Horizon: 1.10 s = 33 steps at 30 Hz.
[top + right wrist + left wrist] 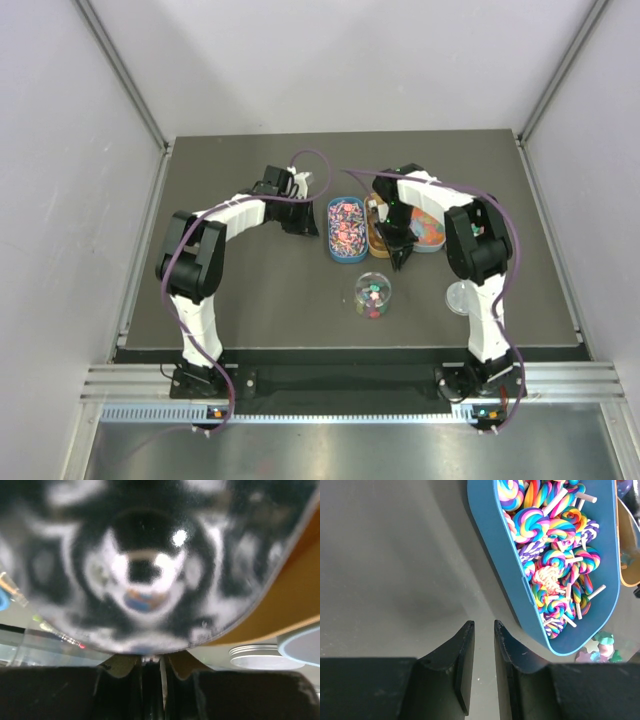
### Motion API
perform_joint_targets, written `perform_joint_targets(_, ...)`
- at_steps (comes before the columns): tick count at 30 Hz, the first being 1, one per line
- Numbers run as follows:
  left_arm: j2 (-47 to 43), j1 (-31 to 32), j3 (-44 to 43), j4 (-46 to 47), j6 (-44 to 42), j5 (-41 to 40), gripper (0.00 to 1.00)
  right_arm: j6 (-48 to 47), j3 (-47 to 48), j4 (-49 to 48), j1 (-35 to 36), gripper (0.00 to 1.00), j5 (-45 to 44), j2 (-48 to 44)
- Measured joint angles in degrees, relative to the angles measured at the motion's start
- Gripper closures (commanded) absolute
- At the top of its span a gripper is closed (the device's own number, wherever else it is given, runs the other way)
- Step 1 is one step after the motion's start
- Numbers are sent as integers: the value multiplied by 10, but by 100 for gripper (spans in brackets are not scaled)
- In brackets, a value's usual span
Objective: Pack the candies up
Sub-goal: Scoop the fake candies from the storage box.
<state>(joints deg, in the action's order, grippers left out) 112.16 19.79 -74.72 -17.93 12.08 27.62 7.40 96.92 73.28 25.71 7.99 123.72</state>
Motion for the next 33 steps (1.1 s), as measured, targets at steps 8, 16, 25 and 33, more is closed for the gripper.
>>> perform_joint_targets(8, 0, 0, 0, 0, 0, 0, 73, 16, -38, -54, -1, 100, -21, -38)
perform_joint_targets(16, 0, 4, 0, 0, 0, 2, 73, 16, -40, -95, -9, 100, -37, -53)
perform_joint_targets(25, 0, 17, 0, 0, 0, 2, 73, 12, -102, -162, -19, 100, -38, -73)
perform_joint_targets(33, 0, 20, 3, -1, -1, -1, 73, 10, -159, -218, -19, 100, -46, -104)
